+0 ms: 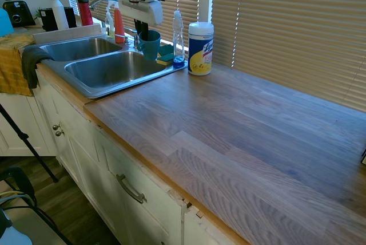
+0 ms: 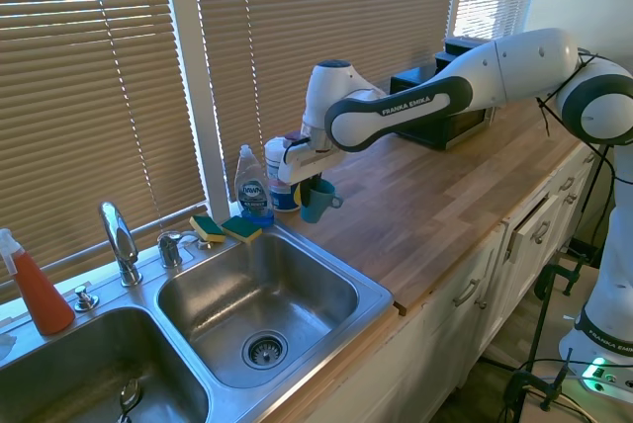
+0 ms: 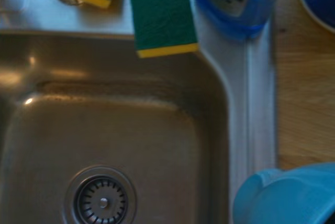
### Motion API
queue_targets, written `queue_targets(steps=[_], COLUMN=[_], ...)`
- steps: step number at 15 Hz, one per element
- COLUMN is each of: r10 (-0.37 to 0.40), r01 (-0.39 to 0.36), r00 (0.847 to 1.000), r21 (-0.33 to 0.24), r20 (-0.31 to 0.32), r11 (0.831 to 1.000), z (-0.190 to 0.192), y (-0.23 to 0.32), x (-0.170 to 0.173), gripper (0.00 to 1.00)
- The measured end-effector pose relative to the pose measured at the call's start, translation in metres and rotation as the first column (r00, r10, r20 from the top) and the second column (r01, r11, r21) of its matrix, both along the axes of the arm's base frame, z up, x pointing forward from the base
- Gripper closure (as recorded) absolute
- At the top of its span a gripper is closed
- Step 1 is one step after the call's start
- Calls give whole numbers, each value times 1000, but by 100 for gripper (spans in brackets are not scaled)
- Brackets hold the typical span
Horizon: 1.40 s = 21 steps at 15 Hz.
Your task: Put the mug in the sink
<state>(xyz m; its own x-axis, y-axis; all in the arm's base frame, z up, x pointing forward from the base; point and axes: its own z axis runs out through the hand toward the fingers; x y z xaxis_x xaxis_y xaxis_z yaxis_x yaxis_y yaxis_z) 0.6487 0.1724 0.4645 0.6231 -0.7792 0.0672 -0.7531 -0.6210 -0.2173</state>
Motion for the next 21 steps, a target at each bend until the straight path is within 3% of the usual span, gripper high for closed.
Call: queue_targets(steps=[5, 10, 15, 21], r10=[67, 168, 232, 256], r01=[-66, -169, -246, -292], r00=[998, 986, 968, 951], r21=[-89, -153, -179, -235], r20=[7, -17, -97, -173], r11=[994, 974, 953, 927], z=[-15, -80, -178, -232], y=[59, 149, 174, 172], x=[16, 38, 61, 76], gripper=[100, 100, 100, 100])
